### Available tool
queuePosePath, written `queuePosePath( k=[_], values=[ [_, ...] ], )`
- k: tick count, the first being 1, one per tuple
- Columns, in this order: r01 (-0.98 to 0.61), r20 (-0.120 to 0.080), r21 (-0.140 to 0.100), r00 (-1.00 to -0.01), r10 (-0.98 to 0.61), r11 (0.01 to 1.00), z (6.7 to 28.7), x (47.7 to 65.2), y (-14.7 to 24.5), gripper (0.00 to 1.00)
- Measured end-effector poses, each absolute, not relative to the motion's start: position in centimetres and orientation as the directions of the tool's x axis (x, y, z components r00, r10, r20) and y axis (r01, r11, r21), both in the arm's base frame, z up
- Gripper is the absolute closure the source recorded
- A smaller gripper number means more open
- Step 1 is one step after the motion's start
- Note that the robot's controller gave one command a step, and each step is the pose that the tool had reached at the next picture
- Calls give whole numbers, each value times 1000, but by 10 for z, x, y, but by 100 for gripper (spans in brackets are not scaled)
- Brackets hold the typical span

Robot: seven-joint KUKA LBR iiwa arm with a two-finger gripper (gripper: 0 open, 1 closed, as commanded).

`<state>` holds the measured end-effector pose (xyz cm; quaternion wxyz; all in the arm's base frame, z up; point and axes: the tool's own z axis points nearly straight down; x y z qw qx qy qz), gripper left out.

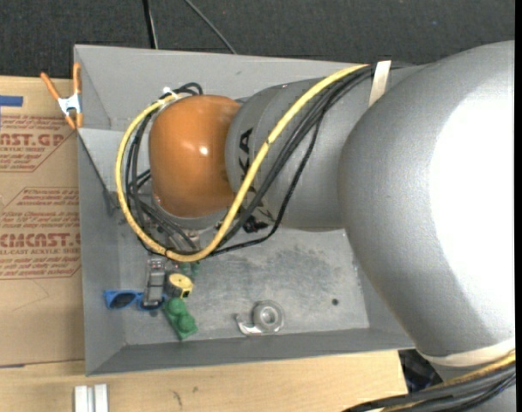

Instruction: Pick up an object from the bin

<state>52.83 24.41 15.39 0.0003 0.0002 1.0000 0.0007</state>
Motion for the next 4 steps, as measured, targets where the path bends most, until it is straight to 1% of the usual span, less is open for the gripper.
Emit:
queuePosePath(
  k=[1,2,3,4],
  values=[
    [-298,-7,-2,-955,-298,955,223,554,186,0],
    [-327,7,3,-945,-327,945,73,530,231,0],
    [-324,-1,2,-946,-324,946,78,533,230,100],
    [-278,-11,3,-960,-278,960,243,512,244,100]
  ],
)
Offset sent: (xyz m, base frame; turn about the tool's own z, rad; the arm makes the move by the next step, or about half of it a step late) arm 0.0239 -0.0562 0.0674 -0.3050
